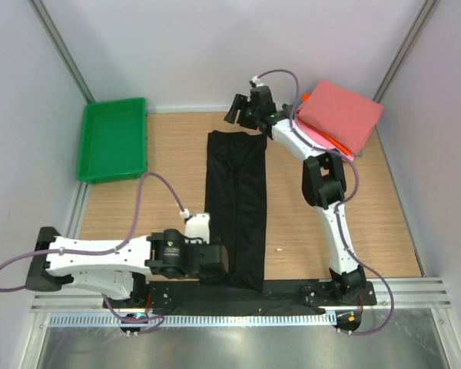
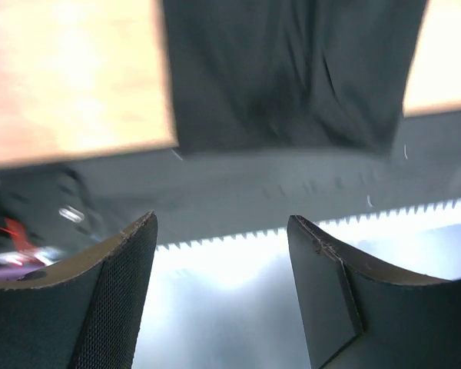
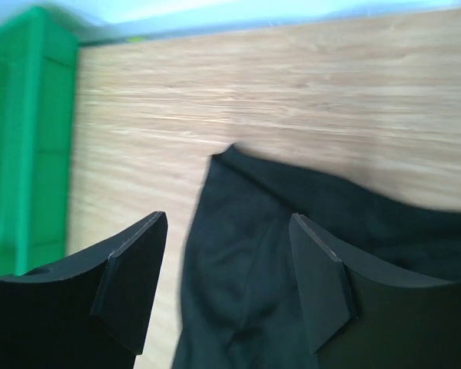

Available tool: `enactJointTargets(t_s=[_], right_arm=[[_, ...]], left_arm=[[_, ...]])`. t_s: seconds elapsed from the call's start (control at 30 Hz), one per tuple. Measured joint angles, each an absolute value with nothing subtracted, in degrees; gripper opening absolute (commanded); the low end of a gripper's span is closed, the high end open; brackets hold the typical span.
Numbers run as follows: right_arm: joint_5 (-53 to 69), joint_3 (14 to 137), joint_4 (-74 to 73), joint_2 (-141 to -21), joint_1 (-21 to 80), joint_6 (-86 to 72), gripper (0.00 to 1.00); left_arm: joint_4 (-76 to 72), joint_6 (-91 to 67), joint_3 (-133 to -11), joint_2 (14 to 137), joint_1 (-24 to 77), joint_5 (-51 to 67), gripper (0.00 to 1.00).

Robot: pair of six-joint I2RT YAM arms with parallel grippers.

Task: Fold and stack the t-shirts
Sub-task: Fold the tshirt

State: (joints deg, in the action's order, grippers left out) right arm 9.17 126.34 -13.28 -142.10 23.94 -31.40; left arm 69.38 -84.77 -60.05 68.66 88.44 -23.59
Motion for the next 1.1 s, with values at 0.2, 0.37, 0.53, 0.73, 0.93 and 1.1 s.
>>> enactJointTargets(t_s=[0.2,0.37,0.53,0.73,0.93,1.1], right_arm=[[4.2,110.0,-16.8,-115.9,23.9,-28.8,0.72],[0.9,90.8,-15.3,-96.5,23.9,-28.8,0.68],[0.3,83.5,-17.1,-100.5,24.0,-28.8,0.64],[0.0,81.0,-22.2,-110.6,24.8,-28.8,0.59],[-0.2,87.1,-23.4,-116.2,28.3,-28.8,0.58],[-0.8,93.7,-23.0,-121.5,30.6,-28.8,0.57]], left_arm=[[72.7,-72.2,-61.4,60.7,74.1,-29.1,0.8],[68.4,-57.9,-60.8,57.0,58.1,-29.1,0.79],[62.2,-46.6,-57.2,58.4,48.4,-26.3,0.78],[56.4,-38.3,-53.5,60.5,37.1,-20.2,0.77],[52.1,-34.5,-53.4,62.5,32.4,-15.9,0.74],[50.7,-33.5,-53.3,63.8,32.1,-14.1,0.74]])
